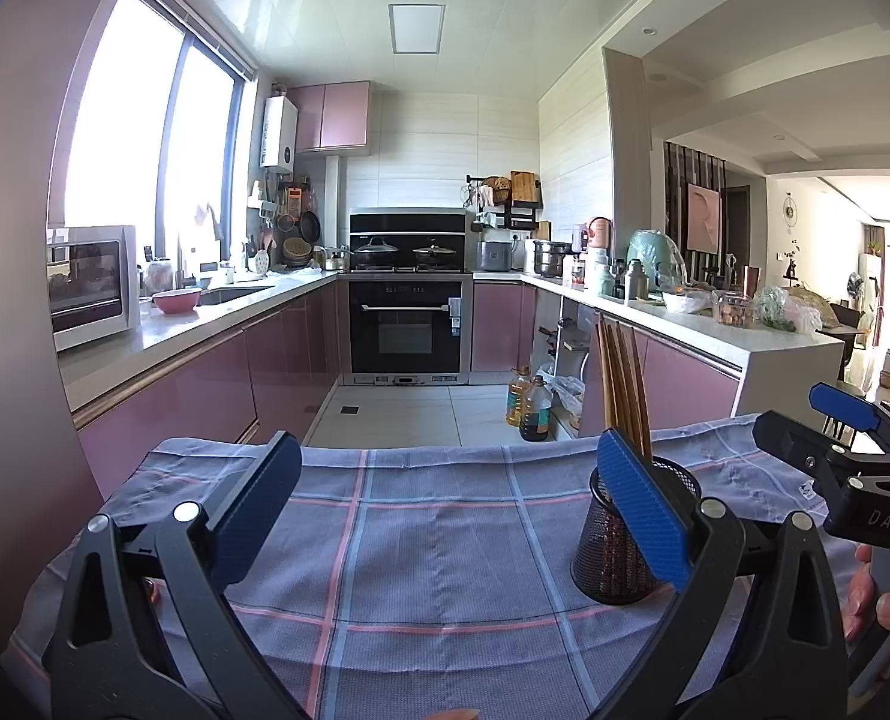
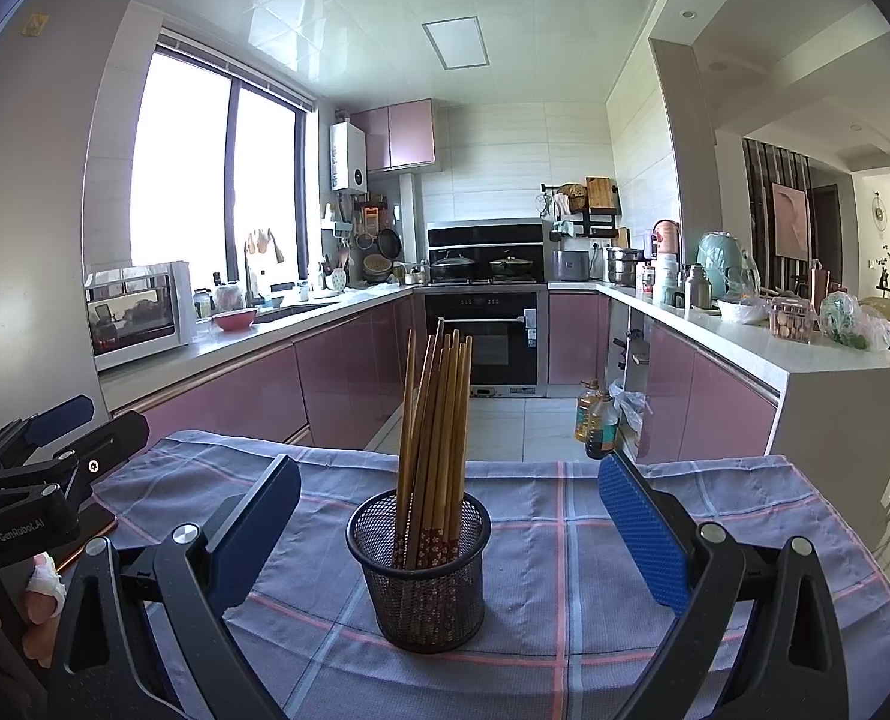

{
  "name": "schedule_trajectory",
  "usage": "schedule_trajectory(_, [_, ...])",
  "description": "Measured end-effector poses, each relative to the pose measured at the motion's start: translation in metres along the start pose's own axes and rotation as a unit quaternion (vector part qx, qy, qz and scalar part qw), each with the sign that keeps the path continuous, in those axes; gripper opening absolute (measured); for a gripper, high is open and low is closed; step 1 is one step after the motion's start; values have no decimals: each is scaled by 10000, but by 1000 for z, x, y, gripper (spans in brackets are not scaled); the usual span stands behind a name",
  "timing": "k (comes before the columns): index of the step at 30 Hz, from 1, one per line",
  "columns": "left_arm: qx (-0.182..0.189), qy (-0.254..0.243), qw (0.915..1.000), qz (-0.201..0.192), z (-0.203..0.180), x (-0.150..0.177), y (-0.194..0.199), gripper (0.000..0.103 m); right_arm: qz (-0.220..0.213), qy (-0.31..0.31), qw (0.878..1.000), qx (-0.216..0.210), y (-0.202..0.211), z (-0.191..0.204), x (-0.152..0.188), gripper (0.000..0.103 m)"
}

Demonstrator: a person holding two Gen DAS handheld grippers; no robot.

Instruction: Organize utensils

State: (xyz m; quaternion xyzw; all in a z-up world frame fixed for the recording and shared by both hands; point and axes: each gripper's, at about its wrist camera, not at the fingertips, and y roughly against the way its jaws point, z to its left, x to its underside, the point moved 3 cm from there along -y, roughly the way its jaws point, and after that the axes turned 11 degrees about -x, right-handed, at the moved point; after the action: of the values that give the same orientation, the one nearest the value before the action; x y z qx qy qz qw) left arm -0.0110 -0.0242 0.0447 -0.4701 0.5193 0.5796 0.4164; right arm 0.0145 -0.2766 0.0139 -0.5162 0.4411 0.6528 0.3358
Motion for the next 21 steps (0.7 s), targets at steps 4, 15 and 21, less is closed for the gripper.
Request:
schedule_trajectory(4, [-5, -4, 10000, -2, 0, 0, 0, 97, -11, -3, 10000, -6, -1, 1, 0, 96])
schedule_trajectory(15, [-9, -11, 10000, 1, 1, 1, 1, 97, -9, -9, 10000, -3, 0, 2, 0, 96])
schedule_trajectory(21, [-9, -13, 10000, 5, 0, 1, 1, 97, -11, -17, 10000, -9, 0, 1, 0, 96])
